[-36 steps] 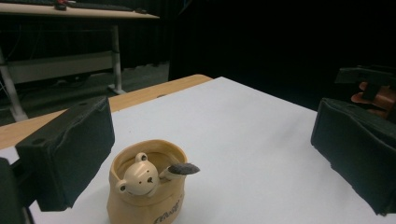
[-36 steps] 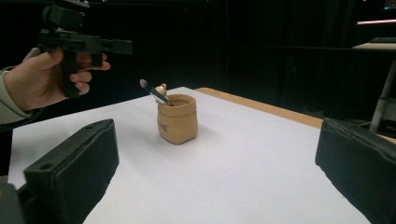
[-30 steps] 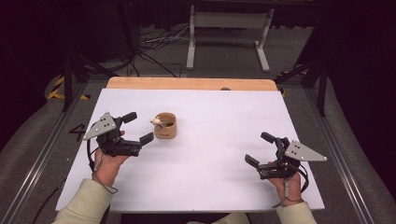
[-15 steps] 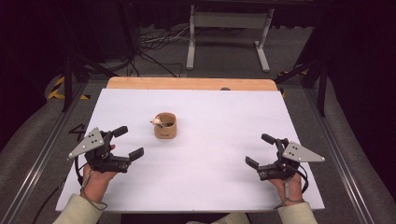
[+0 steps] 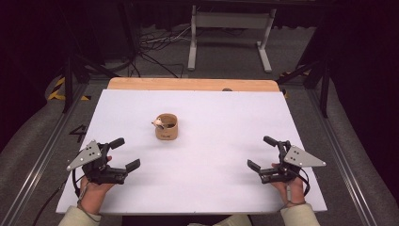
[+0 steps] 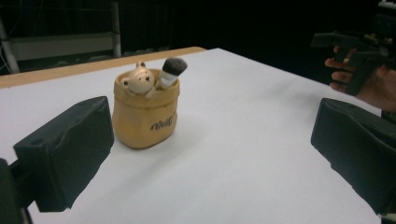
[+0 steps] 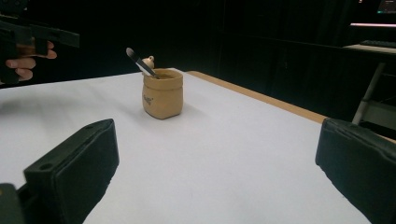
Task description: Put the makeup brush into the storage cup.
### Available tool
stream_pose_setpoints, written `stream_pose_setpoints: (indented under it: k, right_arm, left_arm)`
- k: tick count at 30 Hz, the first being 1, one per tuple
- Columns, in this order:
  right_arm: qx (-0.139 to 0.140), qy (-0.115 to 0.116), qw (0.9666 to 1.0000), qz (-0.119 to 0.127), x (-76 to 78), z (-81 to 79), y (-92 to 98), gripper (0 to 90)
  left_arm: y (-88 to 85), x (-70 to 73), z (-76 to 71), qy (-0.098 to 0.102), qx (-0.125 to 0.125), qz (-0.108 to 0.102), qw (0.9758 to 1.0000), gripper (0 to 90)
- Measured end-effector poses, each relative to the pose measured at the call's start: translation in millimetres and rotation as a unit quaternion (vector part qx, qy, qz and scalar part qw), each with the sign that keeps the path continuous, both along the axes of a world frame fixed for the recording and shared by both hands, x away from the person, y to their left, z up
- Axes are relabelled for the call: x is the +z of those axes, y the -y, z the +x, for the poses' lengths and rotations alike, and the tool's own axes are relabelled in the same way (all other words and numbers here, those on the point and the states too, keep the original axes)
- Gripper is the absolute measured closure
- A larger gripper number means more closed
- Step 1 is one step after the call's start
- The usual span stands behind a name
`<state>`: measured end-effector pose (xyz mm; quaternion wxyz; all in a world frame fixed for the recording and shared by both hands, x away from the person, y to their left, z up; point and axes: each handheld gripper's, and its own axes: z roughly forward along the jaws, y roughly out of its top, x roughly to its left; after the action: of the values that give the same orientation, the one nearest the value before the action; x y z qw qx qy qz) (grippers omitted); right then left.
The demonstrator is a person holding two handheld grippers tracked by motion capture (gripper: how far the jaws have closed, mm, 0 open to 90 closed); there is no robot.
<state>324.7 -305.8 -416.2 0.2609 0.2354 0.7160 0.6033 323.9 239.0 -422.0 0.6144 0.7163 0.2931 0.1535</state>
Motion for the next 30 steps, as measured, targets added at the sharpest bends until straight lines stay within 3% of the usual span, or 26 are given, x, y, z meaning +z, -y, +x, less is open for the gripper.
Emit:
stream_pose_setpoints:
  k: [8,16,20,24,30]
  right_arm:
    - [0.010,-0.004,0.9999,0.002,-7.3,1.3,-1.2,0.0]
    - [0.014,-0.014,0.9998,0.010,-14.6,1.5,1.0,0.0]
    - [0.013,-0.020,0.9996,0.012,-17.8,2.4,1.3,0.0]
    - [0.015,-0.025,0.9995,0.010,-21.3,3.0,-0.4,0.0]
    - [0.022,-0.027,0.9994,0.003,-23.5,3.5,-4.4,0.0]
  left_arm:
    - [-3.6,-13.3,-3.9,-0.007,0.000,0.014,0.9999,0.1]
    - [-7.2,-25.6,-5.1,-0.002,0.003,0.003,1.0000,0.1]
    - [-6.9,-31.5,-4.2,-0.001,0.002,0.008,1.0000,0.1]
    - [-6.8,-39.8,-3.1,-0.013,0.003,0.009,0.9999,0.1]
    - [-9.3,-40.0,-3.9,-0.009,0.006,0.007,0.9999,0.1]
